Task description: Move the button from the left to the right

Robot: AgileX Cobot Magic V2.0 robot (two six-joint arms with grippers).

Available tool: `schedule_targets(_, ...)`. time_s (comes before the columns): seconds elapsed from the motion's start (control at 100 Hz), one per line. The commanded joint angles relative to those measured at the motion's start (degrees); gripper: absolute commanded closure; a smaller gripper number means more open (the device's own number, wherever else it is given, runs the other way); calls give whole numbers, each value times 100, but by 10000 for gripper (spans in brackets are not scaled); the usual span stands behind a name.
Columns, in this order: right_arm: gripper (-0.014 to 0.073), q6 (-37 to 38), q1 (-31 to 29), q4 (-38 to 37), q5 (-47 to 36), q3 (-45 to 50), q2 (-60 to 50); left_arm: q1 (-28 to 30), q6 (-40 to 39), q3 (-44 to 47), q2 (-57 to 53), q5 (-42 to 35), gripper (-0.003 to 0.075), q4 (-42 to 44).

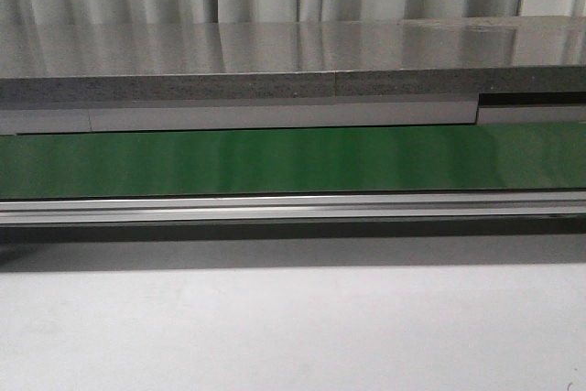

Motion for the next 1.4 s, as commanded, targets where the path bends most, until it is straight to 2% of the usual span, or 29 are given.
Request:
schedule_targets(0.0, 660, -6, -6, -30, -476, -85, -114, -37, -87, 263, -239, -874, 741, -56)
schedule_targets(0.24, 660, -6, -6, -30, -476, -85, -114, -37, -87, 1157, -1109, -1022, 741, -56)
schedule_targets(0.35, 660, -6, -6, -30, -476, -85, -114, -37, -96, 1157, -1094, -781, 741, -26)
schedule_targets(1.39, 660, -6, -6, -30, -475, -85, -114, -37, -96, 1157, -1094, -780, 741, 6)
